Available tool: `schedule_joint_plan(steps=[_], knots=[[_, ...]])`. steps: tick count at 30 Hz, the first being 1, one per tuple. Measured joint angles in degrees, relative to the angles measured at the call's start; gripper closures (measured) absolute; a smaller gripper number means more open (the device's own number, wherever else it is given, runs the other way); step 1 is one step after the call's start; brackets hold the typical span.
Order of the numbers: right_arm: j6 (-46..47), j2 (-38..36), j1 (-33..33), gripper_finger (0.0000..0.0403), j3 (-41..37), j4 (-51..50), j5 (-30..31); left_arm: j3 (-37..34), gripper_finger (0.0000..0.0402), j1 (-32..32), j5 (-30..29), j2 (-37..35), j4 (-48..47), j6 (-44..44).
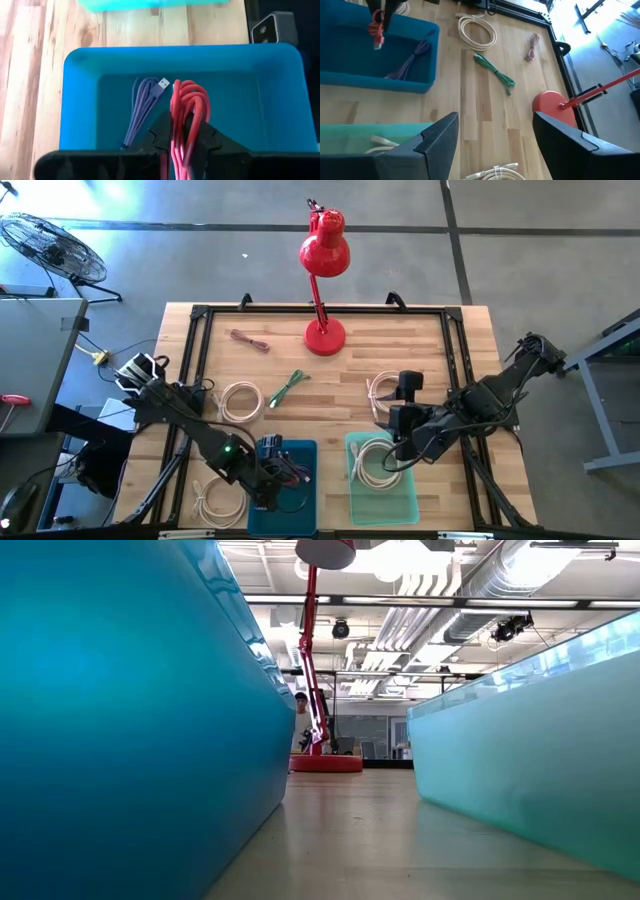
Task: Pick & Place USB Port
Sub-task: Put the orange charger cable into the blue bin
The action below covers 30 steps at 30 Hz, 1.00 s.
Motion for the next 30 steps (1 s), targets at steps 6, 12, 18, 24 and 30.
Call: schedule_joint_plan(steps=[6,12,18,24,30], knots=[[-0.04,0.0,0.0,0.0155,0.0,-0.04,-0.07,0.0,0.0378,0.02,-0.69,0.0,5.58,0.63],[-0.06,0.0,0.0,0.0155,0.0,-0.15,-0.07,0.0,0.0378,0.02,-0.67,0.71,5.57,0.9],[-0.06,-0.01,0.0,0.0155,-0.68,0.26,-0.48,0.02,0.0378,0.04,1.45,3.07,7.56,2.55],[-0.19,-0.02,-0.02,0.0155,-4.22,1.01,-0.58,0.02,0.0378,0.88,2.8,4.68,8.72,3.56],[-1.28,-0.02,-0.02,0.0155,-7.54,5.36,-2.17,0.02,0.0362,1.67,7.63,4.76,5.53,3.52]])
